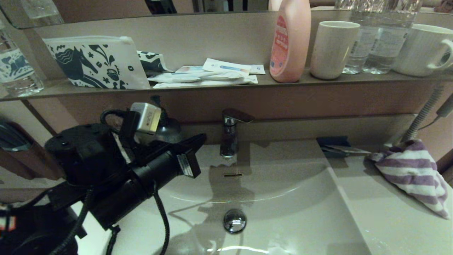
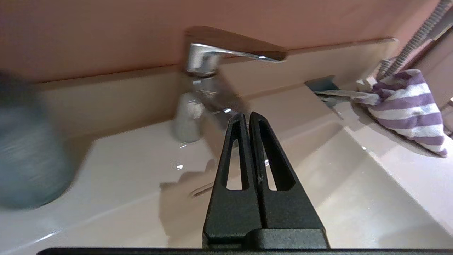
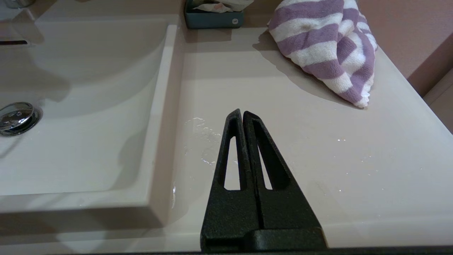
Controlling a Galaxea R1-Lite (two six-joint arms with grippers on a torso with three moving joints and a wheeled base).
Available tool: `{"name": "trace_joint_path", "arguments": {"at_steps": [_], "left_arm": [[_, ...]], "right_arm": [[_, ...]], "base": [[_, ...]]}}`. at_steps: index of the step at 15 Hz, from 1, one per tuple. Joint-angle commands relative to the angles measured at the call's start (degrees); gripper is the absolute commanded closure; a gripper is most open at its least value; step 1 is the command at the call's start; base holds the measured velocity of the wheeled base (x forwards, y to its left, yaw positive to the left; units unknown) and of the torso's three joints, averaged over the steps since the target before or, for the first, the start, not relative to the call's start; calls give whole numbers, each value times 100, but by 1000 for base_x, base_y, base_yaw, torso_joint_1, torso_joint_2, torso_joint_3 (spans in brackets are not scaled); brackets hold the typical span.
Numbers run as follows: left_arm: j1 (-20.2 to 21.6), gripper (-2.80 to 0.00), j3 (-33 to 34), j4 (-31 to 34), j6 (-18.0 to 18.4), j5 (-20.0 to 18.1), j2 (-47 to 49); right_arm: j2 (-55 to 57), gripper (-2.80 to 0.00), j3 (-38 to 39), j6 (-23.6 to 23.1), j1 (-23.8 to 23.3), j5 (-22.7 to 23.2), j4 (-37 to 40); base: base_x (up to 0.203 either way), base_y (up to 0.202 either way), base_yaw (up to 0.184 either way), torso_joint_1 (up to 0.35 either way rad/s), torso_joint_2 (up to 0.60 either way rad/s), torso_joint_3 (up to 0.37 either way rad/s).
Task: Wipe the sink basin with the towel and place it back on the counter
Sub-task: Turn on the faucet
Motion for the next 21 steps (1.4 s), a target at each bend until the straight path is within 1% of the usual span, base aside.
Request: {"name": "trace_joint_path", "arguments": {"at_steps": [1, 3, 5, 7, 9, 12, 14, 16, 17, 21], "left_arm": [[-275, 0, -290, -48, 2, 96, 520], [-486, 0, -471, -205, 27, 250, 853], [-658, 0, -723, -405, 106, 522, 1243], [-698, 0, -959, -517, 328, 652, 1556], [-701, 0, -1292, -587, 435, 770, 1783], [-700, 0, -1499, -631, 577, 786, 2032], [-698, 0, -1708, -925, 695, 868, 2340], [-639, 0, -1882, -1429, 1091, 924, 2591], [-640, 0, -1947, -1489, 1147, 927, 2612], [-660, 0, -2039, -1507, 1147, 927, 2740]], "right_arm": [[0, 0, 0, -2, 1, 1, 0], [0, 0, 0, -2, 1, 0, 0], [0, 0, 0, -2, 1, 0, 0], [0, 0, 0, -2, 1, 3, 0], [0, 0, 0, -7, 1, 4, 0], [0, 0, 0, -2, 1, 0, 0], [0, 0, 0, -2, 1, 5, 0], [0, 0, 0, -2, 1, 0, 0], [0, 0, 0, -2, 1, 8, 0], [0, 0, 0, -2, 1, 8, 0]], "base": [[0, 0, 0, 0, 0, 0], [0, 0, 0, 0, 0, 0], [0, 0, 0, 0, 0, 0], [0, 0, 0, 0, 0, 0], [0, 0, 0, 0, 0, 0], [0, 0, 0, 0, 0, 0], [0, 0, 0, 0, 0, 0], [0, 0, 0, 0, 0, 0], [0, 0, 0, 0, 0, 0], [0, 0, 0, 0, 0, 0]]}}
